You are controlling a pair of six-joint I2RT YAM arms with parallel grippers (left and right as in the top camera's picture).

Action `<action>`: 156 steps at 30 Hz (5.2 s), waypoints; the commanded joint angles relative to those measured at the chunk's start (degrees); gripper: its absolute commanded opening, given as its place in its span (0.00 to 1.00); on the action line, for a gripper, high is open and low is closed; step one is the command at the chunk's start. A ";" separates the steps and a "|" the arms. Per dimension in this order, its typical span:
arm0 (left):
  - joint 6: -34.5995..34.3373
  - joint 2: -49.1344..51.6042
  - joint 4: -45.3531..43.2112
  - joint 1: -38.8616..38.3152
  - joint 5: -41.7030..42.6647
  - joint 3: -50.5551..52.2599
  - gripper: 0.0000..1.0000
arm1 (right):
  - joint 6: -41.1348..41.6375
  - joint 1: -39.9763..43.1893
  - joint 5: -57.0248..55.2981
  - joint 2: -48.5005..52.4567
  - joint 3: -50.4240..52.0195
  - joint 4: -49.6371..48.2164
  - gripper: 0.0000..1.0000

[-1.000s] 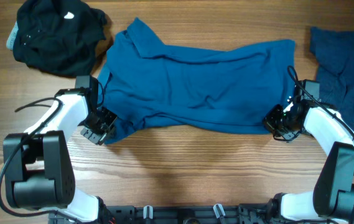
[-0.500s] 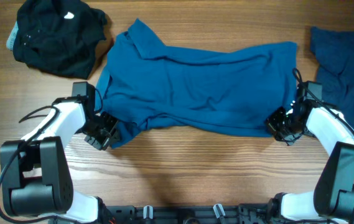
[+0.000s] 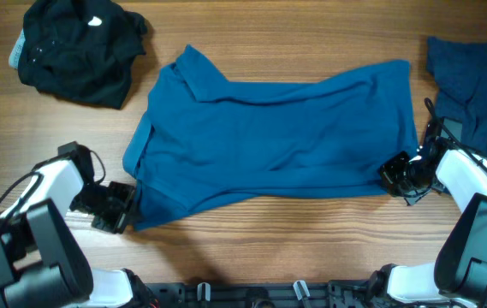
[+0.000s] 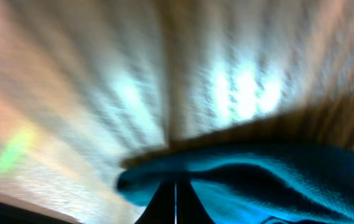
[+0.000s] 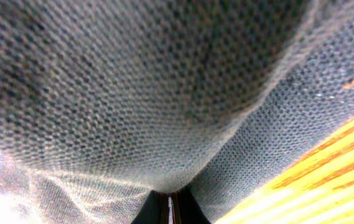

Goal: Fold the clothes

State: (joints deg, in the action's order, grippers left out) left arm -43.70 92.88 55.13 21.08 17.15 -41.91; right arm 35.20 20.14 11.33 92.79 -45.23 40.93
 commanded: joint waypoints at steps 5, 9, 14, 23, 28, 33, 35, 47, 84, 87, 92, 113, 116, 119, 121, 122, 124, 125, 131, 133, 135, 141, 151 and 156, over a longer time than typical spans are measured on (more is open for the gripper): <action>1.29 -9.73 2.16 2.34 -7.87 0.63 0.04 | -3.06 0.85 -6.97 2.45 -0.11 -0.15 0.04; 1.29 -12.85 2.97 2.34 -7.91 -0.04 0.04 | -3.72 -1.20 -6.69 2.45 -0.98 -0.33 0.04; 1.31 -14.53 6.34 2.29 -8.98 -4.39 0.04 | -3.72 -2.75 -7.26 1.49 -6.71 4.63 0.04; 2.49 -19.41 9.18 2.27 -9.62 -9.05 0.04 | -17.64 -7.06 10.05 -5.84 -15.69 9.53 0.05; 7.52 -21.57 7.96 2.27 -7.56 -9.05 0.12 | -26.51 -14.19 29.38 -7.19 -15.69 9.66 0.24; 10.69 -21.64 7.54 2.29 -4.96 -9.05 0.47 | -25.68 -31.30 26.08 -7.19 -15.69 6.93 0.66; 12.37 -21.64 7.54 2.29 -2.95 -9.05 0.89 | -22.93 -37.35 23.93 -7.19 -15.69 4.33 0.72; 6.84 -21.64 5.18 8.26 -3.48 -9.05 1.00 | -23.63 -68.52 -7.10 -6.38 -15.69 -5.97 0.85; 10.03 -24.35 4.33 -18.97 12.81 -7.72 1.00 | -2.32 -36.11 4.90 -1.66 -23.45 5.18 1.00; 7.06 -21.20 0.57 -20.72 12.85 -5.68 1.00 | -3.13 -32.44 5.73 -1.68 -23.45 7.63 0.99; 4.90 -14.99 -3.67 -23.15 12.81 -3.69 0.97 | -6.62 -30.60 5.70 -1.68 -23.45 9.27 0.99; -4.57 -5.46 -8.83 -27.15 10.25 -1.11 0.88 | -7.87 -30.60 5.49 -1.68 -23.45 9.55 0.99; -4.59 -5.46 -10.25 -27.15 10.25 -1.11 0.85 | -7.87 -30.60 5.51 -1.68 -23.45 9.84 1.00; -4.59 -5.42 -10.43 -27.15 10.21 -1.11 0.85 | -8.22 -30.60 5.49 -1.68 -23.45 10.16 1.00; -4.59 -5.42 -10.60 -27.15 10.21 -1.09 0.82 | -8.20 -30.60 5.51 -1.68 -23.45 10.32 0.99; -4.59 -5.42 -10.62 -27.15 10.19 -1.09 0.82 | -8.20 -30.60 5.49 -1.68 -23.45 10.34 1.00; -4.59 -5.42 -10.60 -27.15 9.99 -1.09 0.82 | -8.22 -30.60 5.49 -1.68 -23.45 10.40 0.99; -4.57 -5.42 -10.58 -27.26 9.66 -1.09 0.82 | -8.28 -30.60 5.49 -1.68 -23.45 10.47 0.99; -4.57 -5.42 -11.23 -27.89 8.63 -1.05 0.71 | -8.26 -30.60 5.51 -1.68 -23.45 11.04 0.99; -4.57 -5.42 -11.23 -28.22 8.07 -1.05 0.64 | -8.24 -30.60 5.49 -1.68 -23.45 11.04 0.99; -4.59 -5.42 -11.32 -28.59 8.07 -1.05 0.62 | -8.26 -30.60 5.49 -1.68 -23.45 11.04 1.00; -4.79 -5.40 -11.45 -28.74 8.02 -1.05 0.62 | -8.26 -30.60 5.49 -1.68 -23.45 11.06 1.00; -5.03 -2.82 -12.72 -28.74 7.76 -1.05 0.53 | -8.26 -30.60 5.49 -1.68 -23.45 11.37 0.99; -4.98 -1.70 -13.31 -28.74 8.11 -1.05 0.49 | -8.48 -30.60 5.46 -1.68 -23.45 11.45 0.99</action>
State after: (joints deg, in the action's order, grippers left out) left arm -48.58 90.17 42.09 -7.35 25.36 -43.44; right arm 27.73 -10.55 16.10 92.33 -67.55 52.29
